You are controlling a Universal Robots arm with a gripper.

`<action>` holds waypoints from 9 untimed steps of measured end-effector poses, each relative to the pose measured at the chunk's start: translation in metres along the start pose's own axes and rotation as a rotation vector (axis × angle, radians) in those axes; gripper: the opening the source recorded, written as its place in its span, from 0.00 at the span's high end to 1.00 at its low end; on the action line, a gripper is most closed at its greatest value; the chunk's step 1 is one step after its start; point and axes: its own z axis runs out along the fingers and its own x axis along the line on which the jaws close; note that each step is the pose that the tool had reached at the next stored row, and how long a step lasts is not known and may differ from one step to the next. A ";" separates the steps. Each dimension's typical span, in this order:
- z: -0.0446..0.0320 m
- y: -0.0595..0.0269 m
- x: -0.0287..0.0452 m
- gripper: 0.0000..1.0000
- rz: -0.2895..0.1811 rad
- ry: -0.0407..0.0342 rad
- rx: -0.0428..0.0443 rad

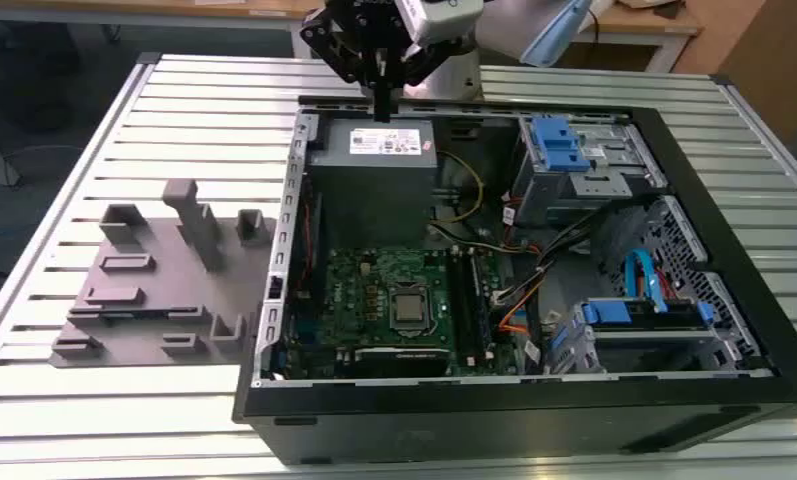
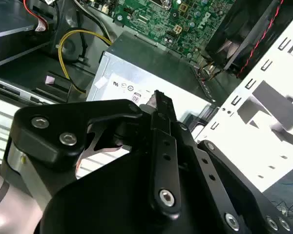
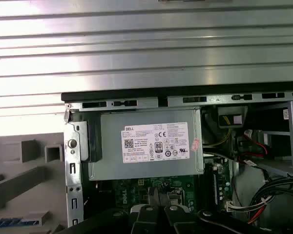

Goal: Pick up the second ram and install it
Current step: 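Reach for the second ram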

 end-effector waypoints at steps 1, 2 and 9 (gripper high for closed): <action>0.0000 0.0000 0.0000 0.93 0.000 0.0000 0.0001; 0.0000 0.0000 0.0001 0.93 0.000 0.0000 0.0001; -0.0005 -0.0014 0.0180 0.93 0.000 -0.0003 0.0000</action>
